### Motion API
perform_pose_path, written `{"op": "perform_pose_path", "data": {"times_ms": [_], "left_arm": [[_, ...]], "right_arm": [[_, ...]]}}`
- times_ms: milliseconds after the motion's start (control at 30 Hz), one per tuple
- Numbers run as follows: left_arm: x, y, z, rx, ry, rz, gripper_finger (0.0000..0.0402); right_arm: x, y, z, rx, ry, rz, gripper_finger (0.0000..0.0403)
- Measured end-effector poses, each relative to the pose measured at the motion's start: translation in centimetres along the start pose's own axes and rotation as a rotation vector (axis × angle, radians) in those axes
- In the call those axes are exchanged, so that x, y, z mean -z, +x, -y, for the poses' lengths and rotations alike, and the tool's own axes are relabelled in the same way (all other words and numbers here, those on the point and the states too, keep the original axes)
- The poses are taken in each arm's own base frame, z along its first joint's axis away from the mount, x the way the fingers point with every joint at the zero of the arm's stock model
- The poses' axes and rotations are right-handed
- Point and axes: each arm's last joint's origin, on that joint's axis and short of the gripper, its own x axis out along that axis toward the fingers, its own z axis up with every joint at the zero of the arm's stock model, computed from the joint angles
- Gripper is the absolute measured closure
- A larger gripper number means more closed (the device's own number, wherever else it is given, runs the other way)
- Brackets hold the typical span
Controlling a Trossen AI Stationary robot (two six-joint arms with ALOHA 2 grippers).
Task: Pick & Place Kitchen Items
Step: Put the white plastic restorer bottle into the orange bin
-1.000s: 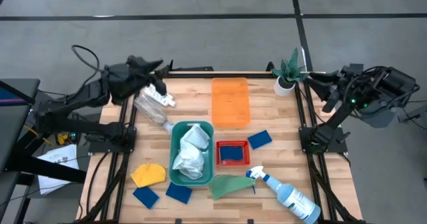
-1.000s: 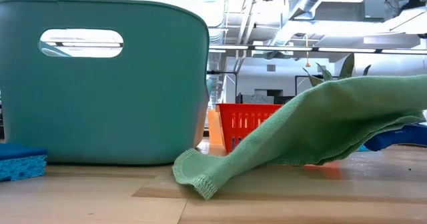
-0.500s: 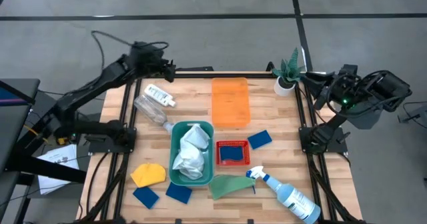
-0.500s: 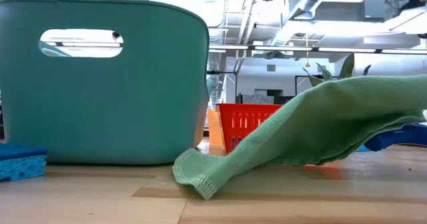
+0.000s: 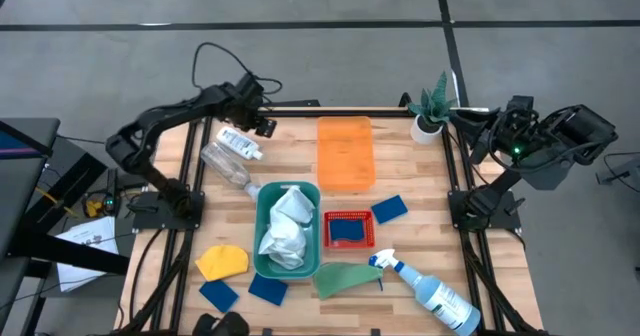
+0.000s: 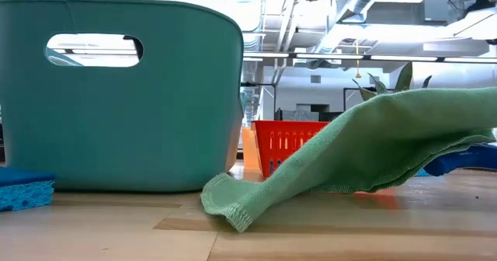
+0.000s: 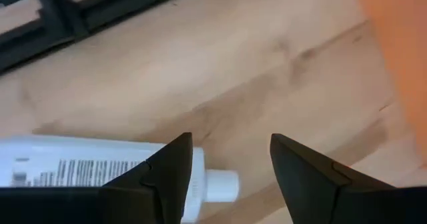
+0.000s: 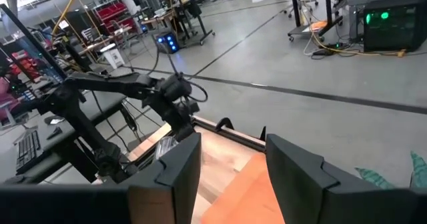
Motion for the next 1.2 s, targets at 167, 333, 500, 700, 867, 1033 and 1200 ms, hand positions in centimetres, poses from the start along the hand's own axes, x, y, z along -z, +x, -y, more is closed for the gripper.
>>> {"op": "perform_pose_path", "data": {"times_ms": [167,333,500,700,867,1033,1200], "left_arm": [[0.6,0.6,0.7,-0.012,0.31,-0.057,0.0203],[1.1,0.6,1.8,-0.024,0.703,-0.066,0.0204],[1.7,0.5,3.4,0.002,1.116,-0.066,0.0211],[1.7,0.8,3.7,0.018,1.434,-0.069,0.0218],[1.7,1.9,3.1,0.034,1.421,-0.116,0.0225],[3.2,3.6,2.7,0.07,1.423,-0.189,0.0225],[4.7,4.6,2.0,0.067,1.423,-0.218,0.0218]], "right_arm": [[0.0,0.0,0.1,-0.008,-0.007,-0.026,0.0243],[-0.1,-0.1,0.4,-0.018,-0.025,-0.042,0.0243],[0.0,-0.1,0.4,-0.024,-0.046,-0.048,0.0243],[0.0,-0.1,0.3,-0.034,-0.076,-0.072,0.0243],[0.1,-0.1,0.3,-0.041,-0.098,-0.086,0.0243],[0.1,-0.1,0.3,-0.044,-0.107,-0.091,0.0243],[0.1,-0.1,0.3,-0.044,-0.107,-0.091,0.0243]]}}
